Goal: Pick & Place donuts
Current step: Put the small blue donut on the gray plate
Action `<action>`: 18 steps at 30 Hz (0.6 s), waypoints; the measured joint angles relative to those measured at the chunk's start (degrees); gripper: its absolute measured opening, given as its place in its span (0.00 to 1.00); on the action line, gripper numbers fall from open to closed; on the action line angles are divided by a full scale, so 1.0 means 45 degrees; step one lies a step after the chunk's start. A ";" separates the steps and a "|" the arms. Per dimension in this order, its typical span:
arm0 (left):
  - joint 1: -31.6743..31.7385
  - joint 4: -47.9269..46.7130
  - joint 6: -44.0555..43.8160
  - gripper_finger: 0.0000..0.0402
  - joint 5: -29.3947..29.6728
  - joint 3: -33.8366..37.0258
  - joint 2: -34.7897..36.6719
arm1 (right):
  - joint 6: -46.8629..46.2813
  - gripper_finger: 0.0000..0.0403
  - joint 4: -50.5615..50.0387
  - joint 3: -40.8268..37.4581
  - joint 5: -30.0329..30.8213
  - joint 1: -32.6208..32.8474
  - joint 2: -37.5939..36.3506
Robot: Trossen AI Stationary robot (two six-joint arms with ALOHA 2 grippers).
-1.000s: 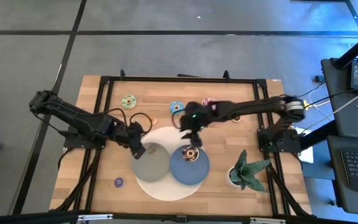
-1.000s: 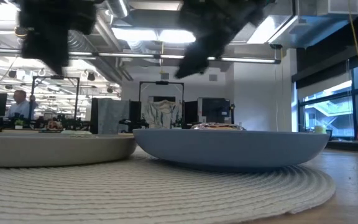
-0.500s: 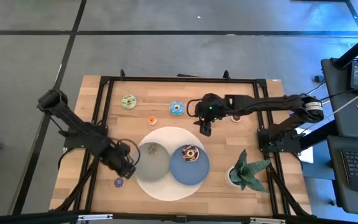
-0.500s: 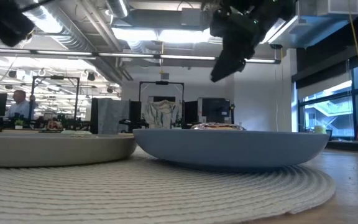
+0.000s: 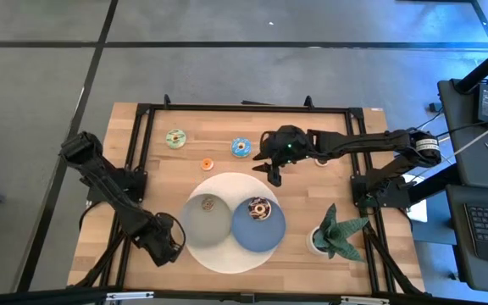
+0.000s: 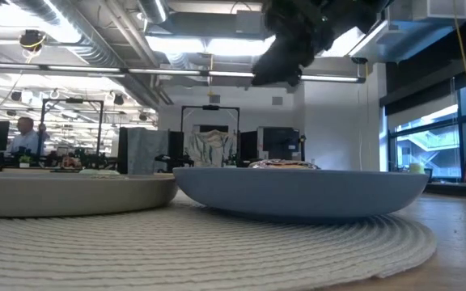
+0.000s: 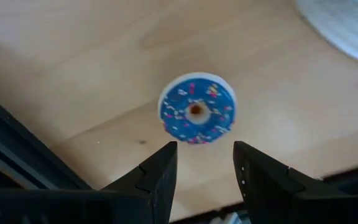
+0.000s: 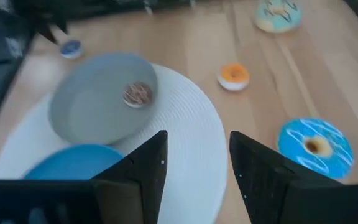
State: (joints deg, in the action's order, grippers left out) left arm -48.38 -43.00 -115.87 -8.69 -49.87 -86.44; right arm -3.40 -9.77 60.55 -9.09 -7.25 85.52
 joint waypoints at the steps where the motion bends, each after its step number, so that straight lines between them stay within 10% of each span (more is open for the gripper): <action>1: -0.0014 -0.0005 -0.0089 0.38 0.0000 0.0000 -0.0157 | -0.0014 0.43 0.0134 0.0000 -0.0148 0.0005 0.0000; 18: -0.0004 -0.1042 -0.1104 0.37 0.0133 0.0000 -0.0794 | -0.0495 0.43 0.0420 0.0000 -0.0692 0.0005 0.0000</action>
State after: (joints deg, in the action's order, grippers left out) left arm -48.40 -47.69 -120.84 -8.09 -49.87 -90.02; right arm -5.63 -7.88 60.55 -12.21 -7.22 85.52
